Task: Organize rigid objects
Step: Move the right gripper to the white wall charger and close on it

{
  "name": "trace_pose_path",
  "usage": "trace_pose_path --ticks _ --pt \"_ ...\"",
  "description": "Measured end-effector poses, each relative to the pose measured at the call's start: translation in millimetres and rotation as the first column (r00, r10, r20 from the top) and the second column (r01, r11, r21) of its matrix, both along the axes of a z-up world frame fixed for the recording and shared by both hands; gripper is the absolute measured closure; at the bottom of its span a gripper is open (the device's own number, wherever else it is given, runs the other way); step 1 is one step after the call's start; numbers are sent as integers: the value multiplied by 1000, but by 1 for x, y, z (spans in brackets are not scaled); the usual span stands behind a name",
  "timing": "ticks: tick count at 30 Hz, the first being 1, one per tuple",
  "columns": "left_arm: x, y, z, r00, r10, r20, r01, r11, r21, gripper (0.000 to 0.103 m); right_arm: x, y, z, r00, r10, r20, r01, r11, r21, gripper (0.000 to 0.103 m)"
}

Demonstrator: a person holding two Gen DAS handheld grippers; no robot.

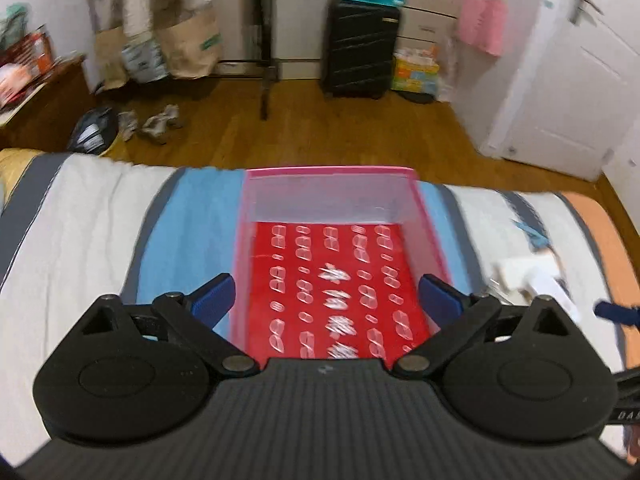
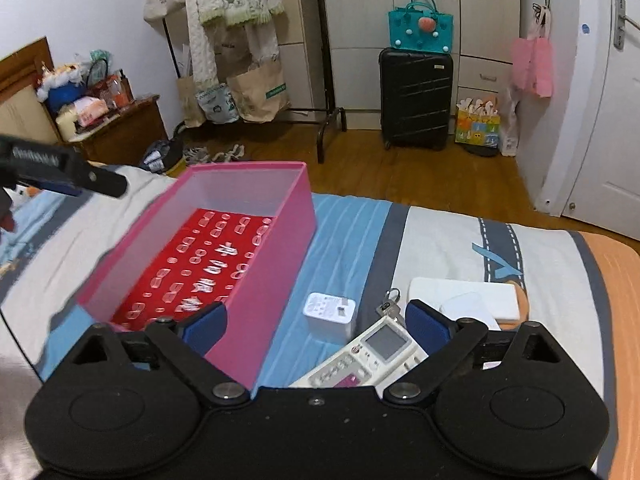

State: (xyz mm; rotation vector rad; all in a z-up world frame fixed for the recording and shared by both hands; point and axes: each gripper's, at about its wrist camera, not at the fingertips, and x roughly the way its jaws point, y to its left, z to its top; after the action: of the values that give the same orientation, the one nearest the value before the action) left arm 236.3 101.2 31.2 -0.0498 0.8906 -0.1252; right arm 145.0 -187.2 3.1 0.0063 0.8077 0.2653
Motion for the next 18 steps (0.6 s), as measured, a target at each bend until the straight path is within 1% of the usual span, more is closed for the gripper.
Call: trace_pose_path --ticks 1,2,5,7,9,10,11,12,13,15,17,18 --pt "5 5 -8 1000 13 -1 -13 1000 13 7 6 0 -7 1000 -1 -5 1 1000 -2 10" --pt "8 10 -17 1000 18 -7 -18 1000 18 9 14 1 -15 1000 11 -14 -11 1000 4 16" --pt "18 26 -45 999 42 -25 -42 999 7 12 30 3 -37 996 75 -46 -74 997 18 26" --pt "25 36 -62 997 59 -49 -59 998 8 20 41 6 -52 994 87 -61 -86 996 5 26" --pt "33 46 -77 994 76 -84 -78 997 -18 33 50 11 -68 992 101 -75 -103 994 -24 28" --pt "36 51 -83 991 88 -97 -91 995 -30 37 54 14 -75 991 106 -77 -110 993 -48 29" --pt "40 54 -89 990 90 -107 -95 995 -41 43 56 16 -80 991 108 -73 -113 992 -62 29" --pt "42 56 -94 989 91 -118 -97 994 -48 48 58 19 -84 991 111 -71 -115 991 -66 29" --pt "44 57 -98 988 91 -125 -98 994 -50 51 59 19 -88 990 117 -74 -121 991 -61 30" --pt "46 57 -102 989 84 -125 -89 995 -39 63 63 21 -96 988 132 -77 -136 989 -52 30" --pt "49 54 -106 989 80 -123 -83 996 -13 73 65 26 -100 990 134 -48 -138 987 -78 30" --pt "51 51 -107 989 85 -122 -85 996 7 73 68 26 -104 991 129 -43 -132 988 -81 30"
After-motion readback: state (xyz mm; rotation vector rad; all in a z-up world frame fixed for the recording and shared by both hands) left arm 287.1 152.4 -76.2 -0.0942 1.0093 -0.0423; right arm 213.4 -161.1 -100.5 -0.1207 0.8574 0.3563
